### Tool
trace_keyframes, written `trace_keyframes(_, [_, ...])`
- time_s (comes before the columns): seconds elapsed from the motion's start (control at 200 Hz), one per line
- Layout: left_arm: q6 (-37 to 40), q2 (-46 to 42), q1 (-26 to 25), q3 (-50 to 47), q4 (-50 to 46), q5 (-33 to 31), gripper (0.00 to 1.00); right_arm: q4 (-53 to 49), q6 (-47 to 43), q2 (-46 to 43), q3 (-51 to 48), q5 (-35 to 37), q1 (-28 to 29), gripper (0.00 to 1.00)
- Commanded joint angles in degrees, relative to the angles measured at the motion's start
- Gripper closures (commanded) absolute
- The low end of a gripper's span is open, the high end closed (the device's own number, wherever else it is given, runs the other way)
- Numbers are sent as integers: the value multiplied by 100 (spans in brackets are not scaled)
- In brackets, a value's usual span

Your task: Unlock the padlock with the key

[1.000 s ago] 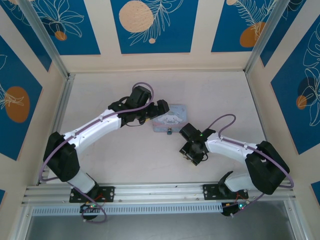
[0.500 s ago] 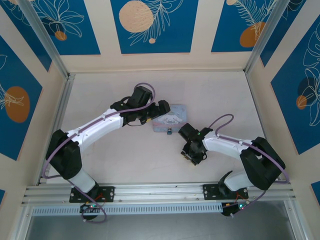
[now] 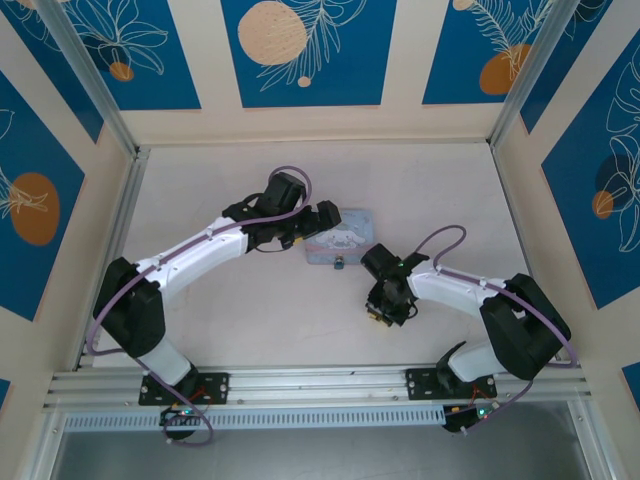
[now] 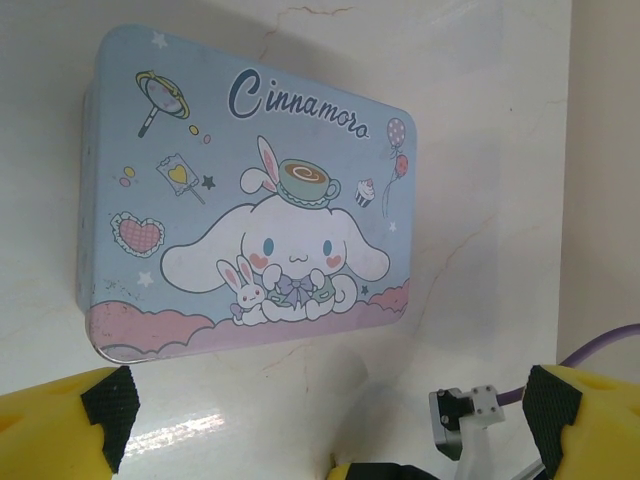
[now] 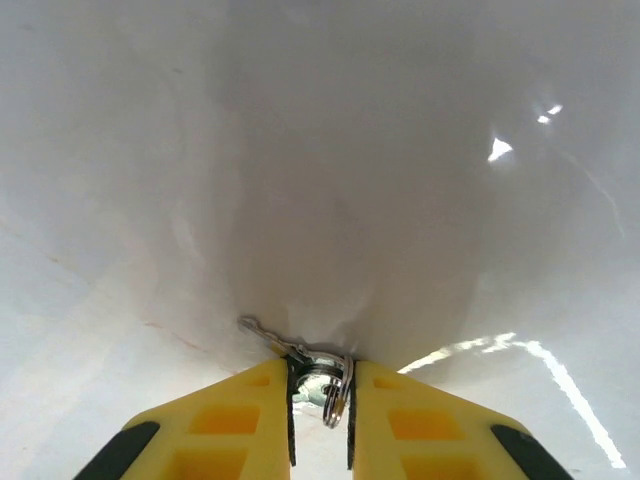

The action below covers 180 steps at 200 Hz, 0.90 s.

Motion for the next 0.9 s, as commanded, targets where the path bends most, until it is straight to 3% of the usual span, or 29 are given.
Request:
trace_keyframes(0.0, [-29,-1,60,-34,111,38,0,723,-717,42,-31,108,-58,84])
trace_keyframes(0.2, [21,-51,59,-127,124,-25,0,952,-1421,-18,-9,-89,-83,89])
trace_keyframes(0.435, [50,-47,64,-254,61,-43,0,1371,-1379,-39,-214,-414,-97,100])
trace_keyframes(0.795, [0,7,55,-480,133,31,0,1420,-1565,-202,-281,-487,-102,100])
trace_keyframes(0.825, [-2,8,64,-486,132,40,0,1403,-1617,-232,-258,-506,-94,94])
trace_keyframes(0.895, [-3,27,58,-484,142,49,0,1289,-1708,-349,-208,-485,-85,63])
